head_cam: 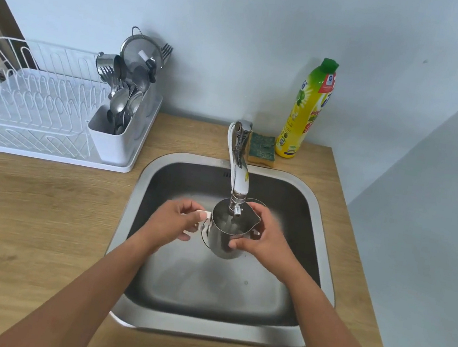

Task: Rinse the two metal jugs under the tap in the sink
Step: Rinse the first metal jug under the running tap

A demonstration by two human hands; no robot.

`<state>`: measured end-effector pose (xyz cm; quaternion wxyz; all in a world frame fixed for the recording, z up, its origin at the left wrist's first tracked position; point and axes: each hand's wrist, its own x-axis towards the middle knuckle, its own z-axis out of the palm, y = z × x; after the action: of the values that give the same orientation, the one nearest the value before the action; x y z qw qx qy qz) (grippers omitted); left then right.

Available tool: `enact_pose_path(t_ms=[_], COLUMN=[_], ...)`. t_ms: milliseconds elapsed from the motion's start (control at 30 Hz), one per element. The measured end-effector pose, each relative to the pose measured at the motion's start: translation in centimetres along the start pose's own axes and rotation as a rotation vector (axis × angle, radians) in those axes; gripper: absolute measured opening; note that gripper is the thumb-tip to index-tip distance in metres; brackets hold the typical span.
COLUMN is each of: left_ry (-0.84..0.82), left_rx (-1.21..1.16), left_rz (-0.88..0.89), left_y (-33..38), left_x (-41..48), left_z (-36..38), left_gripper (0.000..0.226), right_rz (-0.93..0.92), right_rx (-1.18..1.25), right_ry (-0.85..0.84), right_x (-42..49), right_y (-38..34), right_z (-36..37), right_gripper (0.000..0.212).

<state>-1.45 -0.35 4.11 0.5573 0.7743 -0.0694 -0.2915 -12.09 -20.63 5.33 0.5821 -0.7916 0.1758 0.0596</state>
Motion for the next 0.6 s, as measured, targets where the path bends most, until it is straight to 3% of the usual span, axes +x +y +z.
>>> enact_pose_path(t_ms=[100,200,400,600], left_ry=[-0.002,-0.071,-0.014,-0.088], left_rx=[0.129,0.089,0.069,0.094], left_rz=[-0.012,-0.048,-0.044,-0.062], left_y=[0.0,0.1,0.3,0.2], left_x=[0.2,0.2,0.7,0.6], left_z=[-0.8,-0.1,-0.1,0.7], left_gripper=[0.009,0.015,0.016,0.021], right_rz=[0.047,0.068,0.06,0.09], right_rx=[-0.015,-0.042,0.003,-0.05], right_ry=[-0.046,-0.038,-0.029,-0.022], right_x=[0.4,0.8,1.1,1.1], right_y=[0.4,0.5,0.2,0.4], right_z=[0.1,-0.7,0.3,-0.7], right_gripper=[0.08,0.082,0.08,0.08])
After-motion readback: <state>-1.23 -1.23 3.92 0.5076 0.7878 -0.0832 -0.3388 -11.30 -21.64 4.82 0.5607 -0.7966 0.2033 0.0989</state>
